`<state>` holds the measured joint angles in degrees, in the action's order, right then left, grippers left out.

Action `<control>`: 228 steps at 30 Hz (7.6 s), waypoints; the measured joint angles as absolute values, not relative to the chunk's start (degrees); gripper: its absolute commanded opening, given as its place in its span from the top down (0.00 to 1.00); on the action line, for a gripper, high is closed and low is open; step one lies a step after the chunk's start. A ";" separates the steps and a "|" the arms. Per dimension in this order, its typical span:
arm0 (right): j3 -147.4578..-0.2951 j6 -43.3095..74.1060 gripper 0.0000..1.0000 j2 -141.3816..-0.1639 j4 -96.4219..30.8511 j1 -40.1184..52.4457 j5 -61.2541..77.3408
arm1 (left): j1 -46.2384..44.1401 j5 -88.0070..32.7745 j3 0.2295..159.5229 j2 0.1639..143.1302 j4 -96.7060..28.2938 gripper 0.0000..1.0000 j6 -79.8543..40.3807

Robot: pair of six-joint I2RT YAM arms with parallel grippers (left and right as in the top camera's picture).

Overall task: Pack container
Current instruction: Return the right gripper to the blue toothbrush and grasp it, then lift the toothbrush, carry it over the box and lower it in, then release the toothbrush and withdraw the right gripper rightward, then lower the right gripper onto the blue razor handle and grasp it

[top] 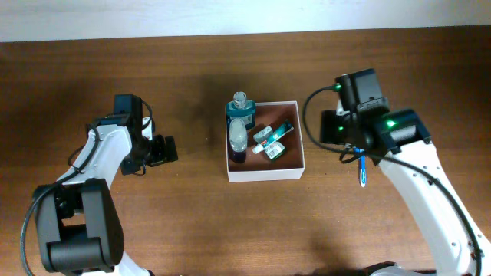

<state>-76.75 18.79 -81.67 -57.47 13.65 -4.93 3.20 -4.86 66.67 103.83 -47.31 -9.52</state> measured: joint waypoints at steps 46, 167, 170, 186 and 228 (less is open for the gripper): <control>-55.16 8.88 0.45 -100.05 -43.22 -7.11 -0.58 | 3.20 -4.84 66.67 103.83 -47.29 0.01 -9.50; -61.67 28.03 0.96 -89.91 -36.69 26.37 2.90 | 3.20 -4.89 66.67 103.83 -47.31 0.01 -9.52; -66.39 26.92 0.96 -89.91 -41.91 25.52 2.46 | 3.20 -4.89 66.67 103.83 -47.33 0.01 -9.52; -77.08 24.03 0.96 -89.84 -55.02 10.94 -2.83 | 3.20 -4.86 66.67 103.83 -47.31 0.01 -9.52; -76.25 8.27 0.96 -111.15 -43.99 -3.22 -7.68 | 3.20 -4.86 66.67 103.83 -47.31 0.01 -9.52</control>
